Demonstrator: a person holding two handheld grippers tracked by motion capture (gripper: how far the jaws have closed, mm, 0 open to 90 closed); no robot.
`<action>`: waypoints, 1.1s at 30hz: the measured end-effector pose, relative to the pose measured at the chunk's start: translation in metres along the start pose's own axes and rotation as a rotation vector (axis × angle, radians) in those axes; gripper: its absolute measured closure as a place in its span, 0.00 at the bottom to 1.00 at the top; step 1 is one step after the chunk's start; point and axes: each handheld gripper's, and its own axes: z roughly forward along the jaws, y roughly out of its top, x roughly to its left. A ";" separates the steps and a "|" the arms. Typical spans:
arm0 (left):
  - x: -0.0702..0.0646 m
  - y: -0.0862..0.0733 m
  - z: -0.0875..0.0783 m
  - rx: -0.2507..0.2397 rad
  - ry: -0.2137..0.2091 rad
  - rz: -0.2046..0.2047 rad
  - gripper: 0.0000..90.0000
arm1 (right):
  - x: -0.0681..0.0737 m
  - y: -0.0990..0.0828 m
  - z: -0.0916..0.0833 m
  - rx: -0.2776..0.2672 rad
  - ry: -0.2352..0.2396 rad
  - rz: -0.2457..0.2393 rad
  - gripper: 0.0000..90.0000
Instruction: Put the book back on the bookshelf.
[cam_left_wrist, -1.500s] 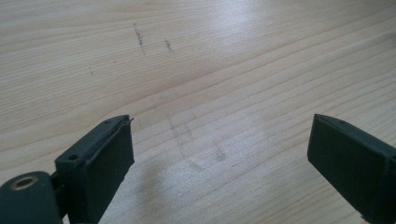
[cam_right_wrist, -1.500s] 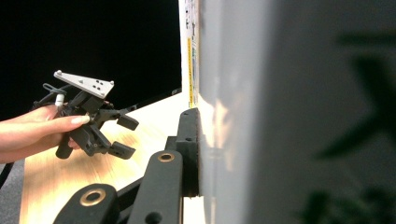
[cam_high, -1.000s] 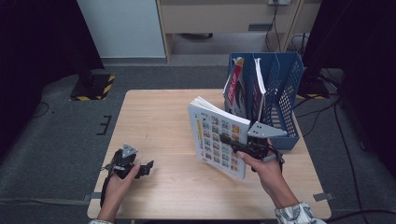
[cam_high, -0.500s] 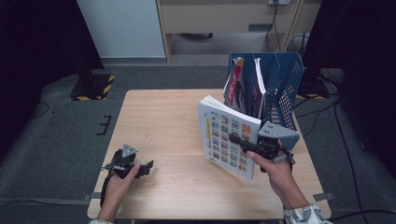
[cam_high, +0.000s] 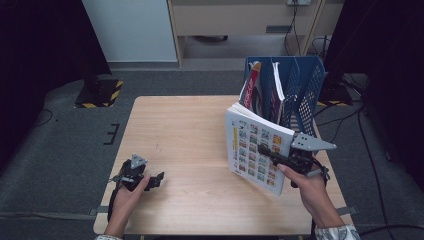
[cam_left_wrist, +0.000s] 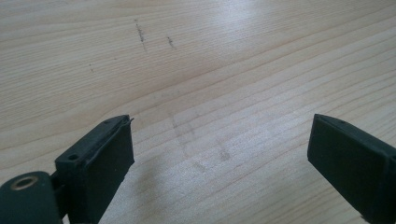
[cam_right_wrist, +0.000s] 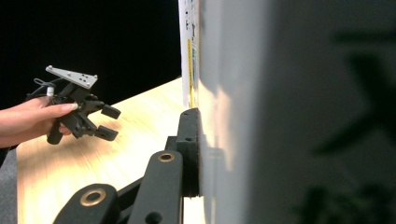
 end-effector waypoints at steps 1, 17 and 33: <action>0.000 0.000 0.000 0.000 0.000 0.000 0.08 | -0.001 0.000 -0.002 0.001 -0.003 -0.001 0.82; 0.001 0.000 0.000 0.001 0.004 0.000 0.08 | -0.009 -0.003 -0.036 -0.006 -0.045 0.010 0.82; 0.001 -0.001 0.001 0.009 0.010 0.004 0.07 | -0.018 -0.006 -0.060 -0.022 -0.084 0.030 0.82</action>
